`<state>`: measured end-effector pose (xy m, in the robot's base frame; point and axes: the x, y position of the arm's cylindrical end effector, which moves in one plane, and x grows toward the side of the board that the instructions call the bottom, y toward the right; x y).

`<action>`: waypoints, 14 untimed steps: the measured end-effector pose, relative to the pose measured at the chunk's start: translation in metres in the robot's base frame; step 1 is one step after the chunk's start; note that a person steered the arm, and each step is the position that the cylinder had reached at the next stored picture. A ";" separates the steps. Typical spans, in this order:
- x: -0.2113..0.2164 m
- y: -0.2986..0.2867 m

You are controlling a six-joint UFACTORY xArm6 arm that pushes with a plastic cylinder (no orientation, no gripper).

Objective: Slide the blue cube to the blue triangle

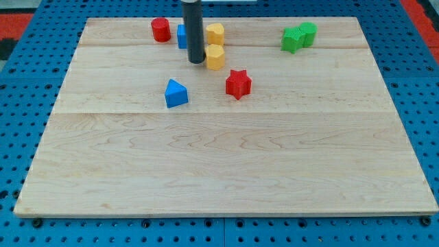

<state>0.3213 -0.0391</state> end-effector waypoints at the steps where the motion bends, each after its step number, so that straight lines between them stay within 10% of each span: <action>1: 0.029 0.012; 9: -0.005 0.072; 11: -0.069 0.127; 14: -0.120 0.048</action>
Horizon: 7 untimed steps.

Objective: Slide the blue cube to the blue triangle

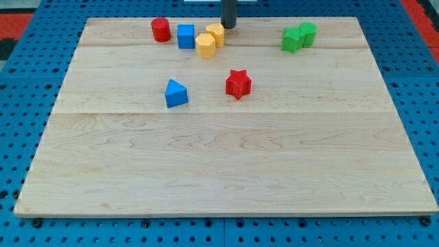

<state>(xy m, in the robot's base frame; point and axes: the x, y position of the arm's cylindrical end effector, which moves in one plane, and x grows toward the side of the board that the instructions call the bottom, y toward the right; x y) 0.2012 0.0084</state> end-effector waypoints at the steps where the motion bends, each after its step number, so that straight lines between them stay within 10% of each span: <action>1: 0.003 -0.051; 5: 0.049 -0.066; 7: 0.138 -0.093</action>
